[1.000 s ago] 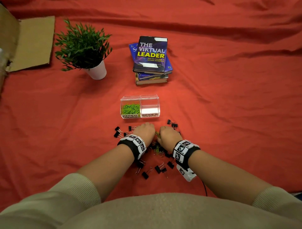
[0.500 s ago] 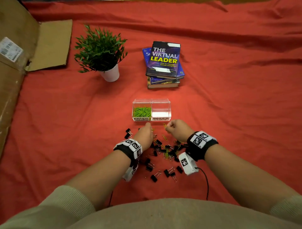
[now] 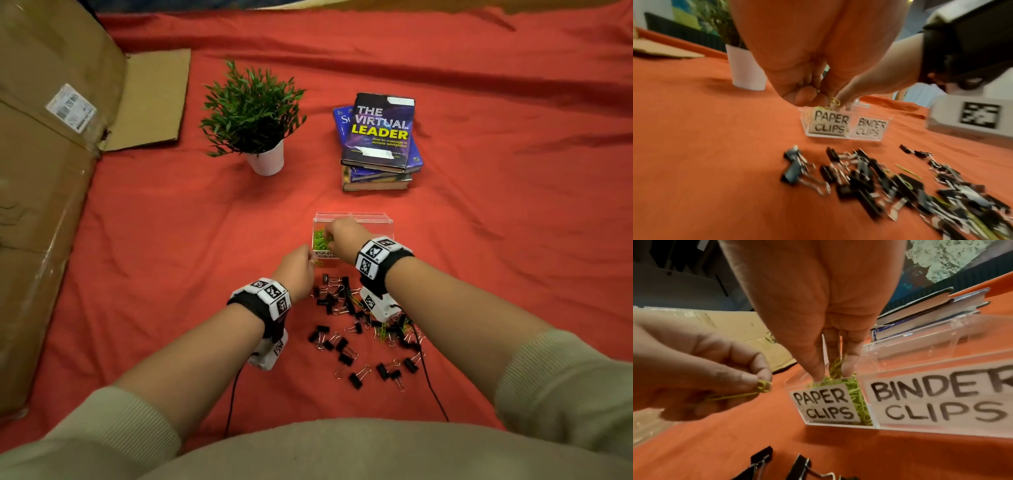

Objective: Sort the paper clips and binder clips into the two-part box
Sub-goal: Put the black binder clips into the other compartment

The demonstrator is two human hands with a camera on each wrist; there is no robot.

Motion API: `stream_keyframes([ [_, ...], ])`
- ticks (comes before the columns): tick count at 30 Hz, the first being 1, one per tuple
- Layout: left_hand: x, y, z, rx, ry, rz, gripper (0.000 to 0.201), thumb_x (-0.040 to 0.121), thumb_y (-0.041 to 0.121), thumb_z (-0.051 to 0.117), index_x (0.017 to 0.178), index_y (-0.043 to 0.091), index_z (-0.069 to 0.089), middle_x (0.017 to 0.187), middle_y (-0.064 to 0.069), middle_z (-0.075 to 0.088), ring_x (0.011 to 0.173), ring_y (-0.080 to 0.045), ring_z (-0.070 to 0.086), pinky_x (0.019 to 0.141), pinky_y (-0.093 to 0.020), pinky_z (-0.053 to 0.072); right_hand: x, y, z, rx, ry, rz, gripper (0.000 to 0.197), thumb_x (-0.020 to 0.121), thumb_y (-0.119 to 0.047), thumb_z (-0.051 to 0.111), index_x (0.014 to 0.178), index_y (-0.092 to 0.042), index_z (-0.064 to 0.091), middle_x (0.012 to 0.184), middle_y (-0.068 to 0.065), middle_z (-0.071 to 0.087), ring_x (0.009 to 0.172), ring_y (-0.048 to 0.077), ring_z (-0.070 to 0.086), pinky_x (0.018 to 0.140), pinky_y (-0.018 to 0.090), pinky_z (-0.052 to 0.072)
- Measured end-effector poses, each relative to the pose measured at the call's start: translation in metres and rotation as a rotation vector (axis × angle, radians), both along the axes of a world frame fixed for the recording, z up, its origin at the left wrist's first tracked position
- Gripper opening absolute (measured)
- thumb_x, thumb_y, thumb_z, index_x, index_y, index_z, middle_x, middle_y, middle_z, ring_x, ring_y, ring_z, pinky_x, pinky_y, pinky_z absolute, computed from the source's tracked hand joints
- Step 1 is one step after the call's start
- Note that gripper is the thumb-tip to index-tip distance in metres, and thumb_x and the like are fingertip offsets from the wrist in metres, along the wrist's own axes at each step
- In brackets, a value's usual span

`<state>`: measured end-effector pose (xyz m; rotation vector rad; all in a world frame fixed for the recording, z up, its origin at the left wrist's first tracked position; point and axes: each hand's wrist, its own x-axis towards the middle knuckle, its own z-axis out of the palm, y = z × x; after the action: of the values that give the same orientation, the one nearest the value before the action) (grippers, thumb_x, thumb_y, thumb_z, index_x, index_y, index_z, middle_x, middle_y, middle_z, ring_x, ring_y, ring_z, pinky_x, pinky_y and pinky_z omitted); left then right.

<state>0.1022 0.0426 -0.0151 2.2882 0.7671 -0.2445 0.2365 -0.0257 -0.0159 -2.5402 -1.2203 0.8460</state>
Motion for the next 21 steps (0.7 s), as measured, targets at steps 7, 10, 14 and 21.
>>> stream_keyframes([
  [7, 0.051, 0.018, 0.006, 0.138, -0.003, -0.139, 0.019, 0.091, -0.001, 0.043, 0.103, 0.004, 0.057, 0.109, -0.016, 0.060, 0.099, -0.030, 0.056, 0.079, -0.032, 0.041, 0.006, -0.067, 0.021, 0.310, 0.070, -0.259, 0.021, 0.082, -0.001, 0.054, 0.092, -0.007, 0.070, 0.097, 0.010, 0.071, 0.088, 0.021, 0.064, 0.081, 0.030, 0.051],
  [10, 0.069, 0.015, 0.003, 0.227, 0.013, -0.267, 0.024, 0.088, -0.007, 0.044, 0.105, 0.004, 0.056, 0.112, -0.016, 0.057, 0.100, -0.032, 0.056, 0.078, -0.034, 0.042, -0.002, -0.104, 0.010, 0.193, 0.097, -0.304, 0.015, 0.084, -0.006, 0.054, 0.088, -0.009, 0.069, 0.092, 0.008, 0.071, 0.080, 0.015, 0.059, 0.073, 0.025, 0.046],
  [14, 0.075, 0.010, -0.001, 0.268, 0.028, -0.344, 0.026, 0.089, -0.006, 0.043, 0.110, 0.003, 0.055, 0.117, -0.017, 0.056, 0.105, -0.033, 0.055, 0.081, -0.036, 0.044, -0.019, -0.128, -0.023, -0.075, 0.084, -0.265, 0.013, 0.088, -0.017, 0.055, 0.093, -0.008, 0.064, 0.095, 0.010, 0.068, 0.085, 0.023, 0.063, 0.078, 0.036, 0.054],
  [21, 0.040, -0.018, 0.001, 0.417, -0.212, -0.405, 0.020, 0.089, 0.012, 0.052, 0.106, 0.010, 0.062, 0.110, -0.007, 0.057, 0.111, -0.027, 0.047, 0.100, -0.040, 0.042, -0.036, -0.127, -0.049, -0.050, -0.050, -0.181, 0.016, 0.089, -0.015, 0.052, 0.099, -0.003, 0.056, 0.102, 0.014, 0.059, 0.090, 0.026, 0.058, 0.081, 0.036, 0.053],
])
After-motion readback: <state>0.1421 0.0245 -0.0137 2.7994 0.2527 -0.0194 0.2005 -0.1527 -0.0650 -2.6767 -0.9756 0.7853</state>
